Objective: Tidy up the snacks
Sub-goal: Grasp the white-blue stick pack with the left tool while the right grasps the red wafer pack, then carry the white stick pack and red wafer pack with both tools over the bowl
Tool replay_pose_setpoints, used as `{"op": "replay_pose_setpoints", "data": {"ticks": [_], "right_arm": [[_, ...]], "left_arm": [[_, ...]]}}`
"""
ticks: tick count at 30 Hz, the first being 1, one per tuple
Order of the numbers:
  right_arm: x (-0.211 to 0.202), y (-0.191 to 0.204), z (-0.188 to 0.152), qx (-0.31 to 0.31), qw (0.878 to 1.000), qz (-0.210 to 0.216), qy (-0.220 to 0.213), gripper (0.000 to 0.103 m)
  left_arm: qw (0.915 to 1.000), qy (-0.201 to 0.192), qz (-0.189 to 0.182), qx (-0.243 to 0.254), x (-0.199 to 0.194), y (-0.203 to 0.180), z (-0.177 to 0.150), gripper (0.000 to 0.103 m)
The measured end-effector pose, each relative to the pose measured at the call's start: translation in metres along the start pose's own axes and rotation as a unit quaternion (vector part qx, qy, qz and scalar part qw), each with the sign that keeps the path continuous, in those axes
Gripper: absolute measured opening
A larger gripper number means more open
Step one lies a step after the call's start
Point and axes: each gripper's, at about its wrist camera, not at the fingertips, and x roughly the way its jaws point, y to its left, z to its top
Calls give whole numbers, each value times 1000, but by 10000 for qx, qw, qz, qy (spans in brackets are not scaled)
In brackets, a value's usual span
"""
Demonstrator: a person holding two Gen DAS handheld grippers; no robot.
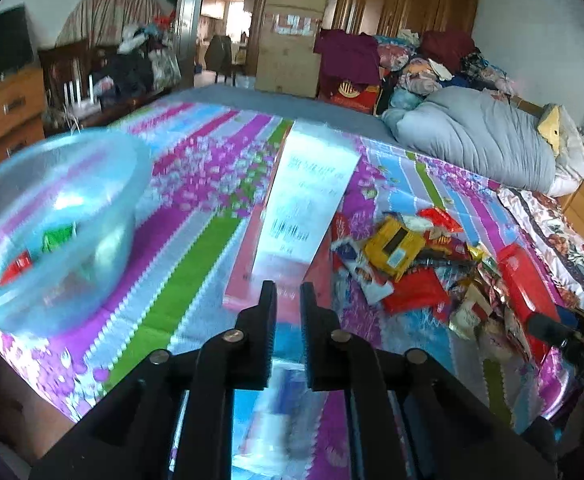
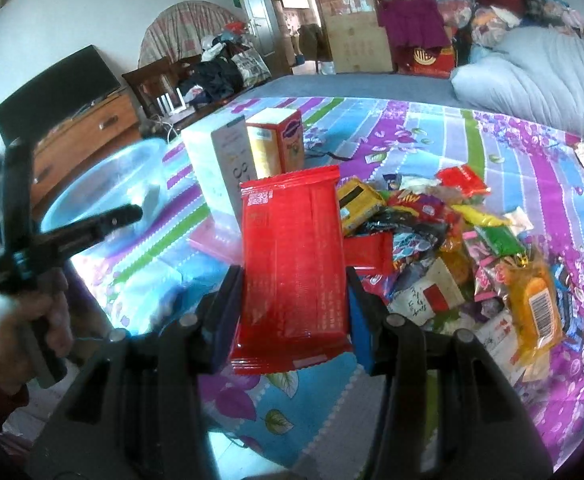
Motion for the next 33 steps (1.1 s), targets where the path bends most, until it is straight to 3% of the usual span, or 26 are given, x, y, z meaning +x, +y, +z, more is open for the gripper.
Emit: {"op": "replay_pose_setpoints", "data": {"ticks": [1, 3, 6, 8, 11, 14, 17, 22, 25, 28, 30, 33], "right_arm": [[0, 0, -2, 14, 10000, 13, 19, 49], [3, -2, -10, 63, 9999, 37, 108, 49], [9, -6, -20, 215, 9994, 106, 246, 49], [12, -9, -25, 280, 9990, 129, 315, 49], [13, -10, -29, 309, 9988, 140, 360, 49], [12, -11, -32, 343, 9986, 137, 384, 49], [11, -12, -34, 340, 9985, 127, 399, 49], [14, -14, -33, 375, 9984, 121, 415, 49], [15, -13, -34, 368, 9983, 150, 420, 49], [18, -12, -34, 355, 9982, 170, 447, 49], [18, -12, -35, 359, 9982, 175, 457, 49], [20, -14, -36, 381, 9980, 177, 474, 49]], "left_arm": [[9999, 100, -12, -2, 3, 8, -7, 29], [9994, 230, -253, -44, 6, 20, -21, 53], [9982, 322, -477, 188, 6, 22, -41, 78], [9950, 540, -724, 431, 9, 16, -56, 85], [9922, 853, -606, 684, 20, 10, -76, 82], [9922, 1092, -409, 430, 37, 18, -84, 51], [9918, 1198, -424, 164, 44, 29, -84, 50], [9913, 1105, -541, 467, 37, 14, -78, 50], [9874, 1410, -530, 488, 53, 14, -83, 50], [9855, 1565, -416, 508, 60, 14, -87, 45], [9861, 1554, -360, 455, 61, 17, -85, 36], [9872, 1502, -274, 456, 63, 20, -84, 34]]}}
